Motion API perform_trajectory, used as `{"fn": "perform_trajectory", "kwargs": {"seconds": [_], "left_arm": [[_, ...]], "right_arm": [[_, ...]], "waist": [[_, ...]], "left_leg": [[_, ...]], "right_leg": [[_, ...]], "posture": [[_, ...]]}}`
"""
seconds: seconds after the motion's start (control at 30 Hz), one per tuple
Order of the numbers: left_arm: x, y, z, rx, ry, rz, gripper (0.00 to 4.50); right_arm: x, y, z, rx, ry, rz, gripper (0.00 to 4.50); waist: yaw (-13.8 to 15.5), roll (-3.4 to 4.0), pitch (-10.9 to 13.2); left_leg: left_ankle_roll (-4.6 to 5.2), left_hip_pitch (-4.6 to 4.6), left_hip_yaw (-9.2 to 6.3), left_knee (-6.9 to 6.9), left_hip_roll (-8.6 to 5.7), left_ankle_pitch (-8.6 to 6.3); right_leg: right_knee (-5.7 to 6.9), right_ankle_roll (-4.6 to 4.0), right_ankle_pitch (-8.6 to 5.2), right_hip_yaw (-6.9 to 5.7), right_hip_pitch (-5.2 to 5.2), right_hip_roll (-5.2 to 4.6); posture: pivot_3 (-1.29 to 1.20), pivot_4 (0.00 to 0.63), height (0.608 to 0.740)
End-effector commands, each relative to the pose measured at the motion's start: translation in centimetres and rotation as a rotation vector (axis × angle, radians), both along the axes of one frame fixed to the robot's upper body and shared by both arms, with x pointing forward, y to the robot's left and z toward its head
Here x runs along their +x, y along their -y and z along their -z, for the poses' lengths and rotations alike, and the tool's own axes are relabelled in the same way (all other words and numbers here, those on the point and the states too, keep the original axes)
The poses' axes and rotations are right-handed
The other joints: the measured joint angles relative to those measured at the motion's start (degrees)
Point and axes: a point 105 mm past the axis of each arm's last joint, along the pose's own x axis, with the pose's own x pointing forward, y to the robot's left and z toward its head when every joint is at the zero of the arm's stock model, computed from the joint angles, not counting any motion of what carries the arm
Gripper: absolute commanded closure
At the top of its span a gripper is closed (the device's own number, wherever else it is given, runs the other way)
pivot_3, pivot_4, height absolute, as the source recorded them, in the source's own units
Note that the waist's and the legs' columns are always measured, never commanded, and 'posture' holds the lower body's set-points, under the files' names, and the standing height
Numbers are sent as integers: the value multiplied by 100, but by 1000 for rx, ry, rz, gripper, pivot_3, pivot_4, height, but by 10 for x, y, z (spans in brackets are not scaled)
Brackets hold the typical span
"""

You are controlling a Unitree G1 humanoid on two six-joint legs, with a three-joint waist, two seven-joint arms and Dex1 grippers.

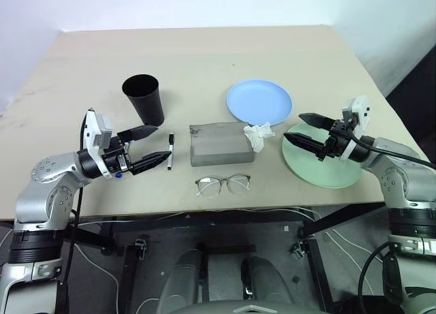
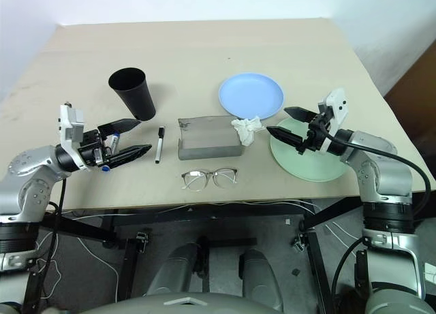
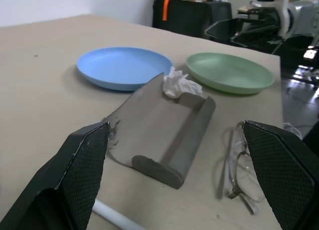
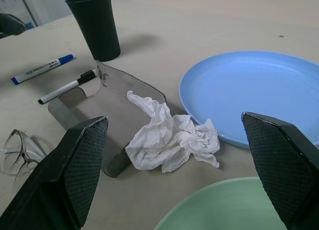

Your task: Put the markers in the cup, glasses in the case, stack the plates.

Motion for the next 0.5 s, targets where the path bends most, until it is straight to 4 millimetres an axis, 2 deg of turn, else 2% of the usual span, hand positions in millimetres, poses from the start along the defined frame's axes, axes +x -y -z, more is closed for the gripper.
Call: {"fn": "perform_trajectory", "kwargs": {"seconds": [0.03,0.23,0.33,0.5], "left_arm": [[4,4,-9,8,44,21,58],[10,13,-15,-10,64,42,58],[13,17,-14,-4,64,51,58],[15,23,-7,2,53,74,58]], "right_arm": [[-2,-4,-17,9,71,-16,0],[0,-2,-18,24,76,20,0],[3,7,-16,17,43,60,0],[-8,7,-7,-38,-44,32,0]], "waist": [[6,0,0],[6,-1,0],[6,0,0],[21,-1,0]], "left_leg": [[3,0,1,5,0,-2],[15,0,29,16,5,-10],[17,-1,34,19,6,-11],[20,-1,39,21,6,-13]], "right_leg": [[0,0,0,0,1,0],[0,17,10,1,0,-14],[0,19,11,2,-2,-16],[0,20,12,3,-2,-19]], "posture": [[0,150,727],[0,150,727],[0,150,727],[0,150,727]]}}
